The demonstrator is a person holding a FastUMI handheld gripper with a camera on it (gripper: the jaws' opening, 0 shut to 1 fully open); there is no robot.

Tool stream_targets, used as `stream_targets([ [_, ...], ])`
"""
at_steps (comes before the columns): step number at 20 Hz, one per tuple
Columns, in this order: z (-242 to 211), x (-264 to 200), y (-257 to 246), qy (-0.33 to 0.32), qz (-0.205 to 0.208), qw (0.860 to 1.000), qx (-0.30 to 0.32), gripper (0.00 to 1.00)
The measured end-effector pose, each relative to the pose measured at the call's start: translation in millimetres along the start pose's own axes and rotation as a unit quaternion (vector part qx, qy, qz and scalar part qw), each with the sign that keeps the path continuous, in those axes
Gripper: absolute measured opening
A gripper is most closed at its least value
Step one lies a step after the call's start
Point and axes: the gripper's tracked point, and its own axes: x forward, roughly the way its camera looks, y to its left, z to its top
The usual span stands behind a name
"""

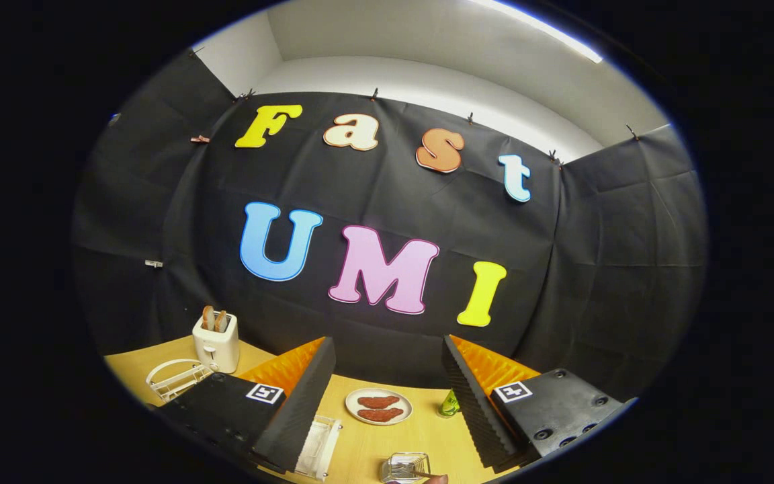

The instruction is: Take the plate from the dish rack, then take the spoon from the basket and place it into the plate.

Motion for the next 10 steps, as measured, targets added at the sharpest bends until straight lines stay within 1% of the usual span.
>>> stream_targets([
  [2, 0, 3, 9, 0.003, 0.005, 1.000, 0.001, 0.97],
  [4, -1, 7, 26, 0.011, 0.022, 1.000, 0.014, 0.97],
  [6, -7, 13, 44, 0.033, 0.041, 0.998, 0.035, 0.97],
  [8, -24, 22, 68, 0.085, 0.068, 0.992, 0.069, 0.97],
  [10, -42, 31, 87, 0.140, 0.083, 0.981, 0.102, 0.98],
])
